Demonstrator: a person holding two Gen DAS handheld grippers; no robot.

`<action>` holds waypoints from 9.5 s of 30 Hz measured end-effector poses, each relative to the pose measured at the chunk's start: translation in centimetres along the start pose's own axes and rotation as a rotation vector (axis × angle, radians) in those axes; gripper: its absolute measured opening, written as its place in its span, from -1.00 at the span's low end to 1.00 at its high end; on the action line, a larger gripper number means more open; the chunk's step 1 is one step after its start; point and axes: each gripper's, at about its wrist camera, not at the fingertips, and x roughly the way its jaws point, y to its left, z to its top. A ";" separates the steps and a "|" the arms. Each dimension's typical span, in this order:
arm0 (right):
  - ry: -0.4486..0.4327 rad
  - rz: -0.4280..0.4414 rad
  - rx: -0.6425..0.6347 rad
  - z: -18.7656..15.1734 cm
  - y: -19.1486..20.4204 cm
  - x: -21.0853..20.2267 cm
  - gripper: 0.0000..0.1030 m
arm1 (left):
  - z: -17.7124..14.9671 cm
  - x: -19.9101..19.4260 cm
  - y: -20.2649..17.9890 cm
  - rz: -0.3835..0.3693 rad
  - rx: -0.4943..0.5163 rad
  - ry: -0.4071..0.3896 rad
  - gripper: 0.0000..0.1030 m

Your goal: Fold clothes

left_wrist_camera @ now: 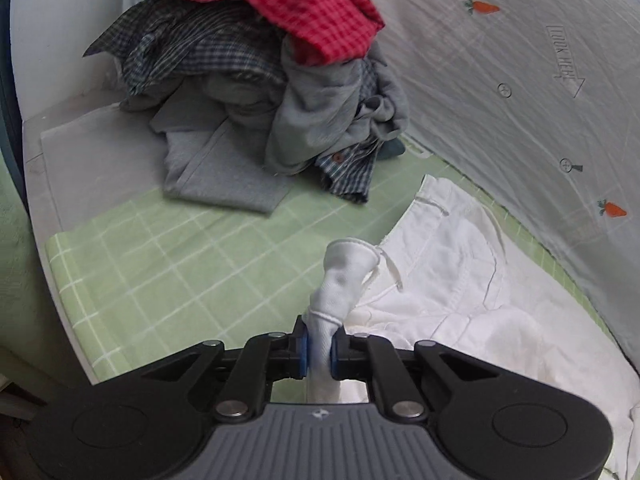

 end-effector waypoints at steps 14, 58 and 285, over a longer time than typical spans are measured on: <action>-0.033 0.124 -0.029 -3.7 0.4 -3.4 0.91 | 1.8 2.3 4.8 0.059 0.023 -0.022 -0.73; -0.095 0.228 -0.123 6.8 -13.3 7.8 1.00 | -19.3 1.5 -24.6 0.087 0.520 0.090 0.66; -0.104 0.108 0.272 -1.3 -18.5 2.8 1.00 | -9.8 -3.1 -9.6 -0.008 0.381 -0.060 0.50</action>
